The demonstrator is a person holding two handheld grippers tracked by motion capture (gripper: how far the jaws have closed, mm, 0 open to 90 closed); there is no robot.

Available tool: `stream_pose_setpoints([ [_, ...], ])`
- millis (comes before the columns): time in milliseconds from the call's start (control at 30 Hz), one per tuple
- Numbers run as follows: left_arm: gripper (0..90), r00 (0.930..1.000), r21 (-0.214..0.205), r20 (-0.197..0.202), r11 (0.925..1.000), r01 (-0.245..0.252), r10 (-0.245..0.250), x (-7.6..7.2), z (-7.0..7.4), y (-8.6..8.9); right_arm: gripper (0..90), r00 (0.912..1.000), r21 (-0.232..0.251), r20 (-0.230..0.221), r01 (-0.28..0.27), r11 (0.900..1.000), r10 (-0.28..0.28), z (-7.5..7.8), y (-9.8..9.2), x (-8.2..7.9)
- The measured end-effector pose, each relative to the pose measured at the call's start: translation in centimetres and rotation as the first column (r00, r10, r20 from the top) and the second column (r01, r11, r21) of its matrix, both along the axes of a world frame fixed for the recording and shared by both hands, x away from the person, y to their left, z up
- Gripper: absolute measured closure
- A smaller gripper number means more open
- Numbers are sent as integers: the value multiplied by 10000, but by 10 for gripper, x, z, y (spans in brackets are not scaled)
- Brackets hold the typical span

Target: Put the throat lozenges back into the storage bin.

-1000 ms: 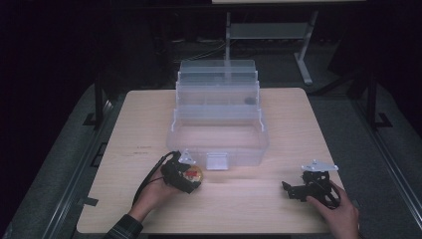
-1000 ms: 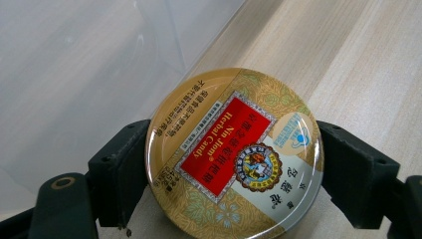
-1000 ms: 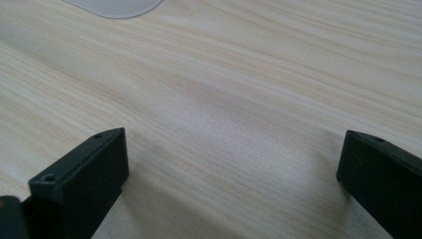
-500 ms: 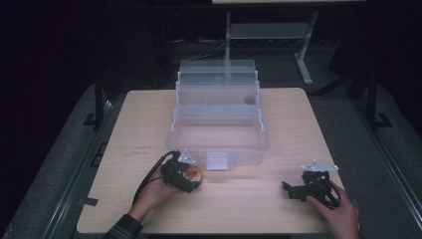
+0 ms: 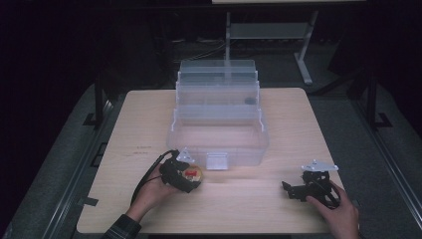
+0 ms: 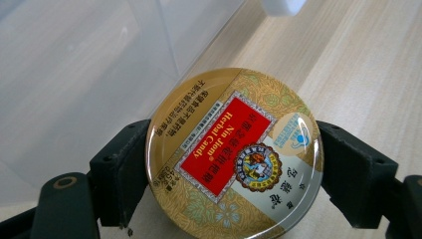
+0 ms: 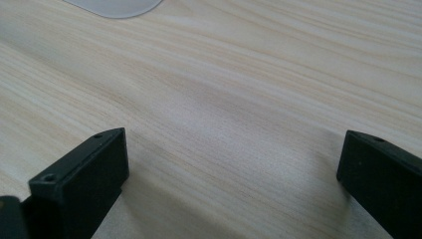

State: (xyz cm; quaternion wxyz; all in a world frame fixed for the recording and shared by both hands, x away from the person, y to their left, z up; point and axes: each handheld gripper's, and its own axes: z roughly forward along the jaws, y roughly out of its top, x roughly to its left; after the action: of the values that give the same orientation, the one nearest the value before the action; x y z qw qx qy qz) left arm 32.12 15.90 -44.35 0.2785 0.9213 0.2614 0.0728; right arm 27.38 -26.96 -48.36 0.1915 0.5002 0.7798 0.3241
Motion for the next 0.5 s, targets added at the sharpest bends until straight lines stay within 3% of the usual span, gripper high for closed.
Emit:
stream_pose_setpoints([
  [500, 196, 9993, -64, -186, 9995, 314, -316, -4, 10, 2, 0, 10000, 0, -1, 0, 10000, 0, 0, 0, 0],
])
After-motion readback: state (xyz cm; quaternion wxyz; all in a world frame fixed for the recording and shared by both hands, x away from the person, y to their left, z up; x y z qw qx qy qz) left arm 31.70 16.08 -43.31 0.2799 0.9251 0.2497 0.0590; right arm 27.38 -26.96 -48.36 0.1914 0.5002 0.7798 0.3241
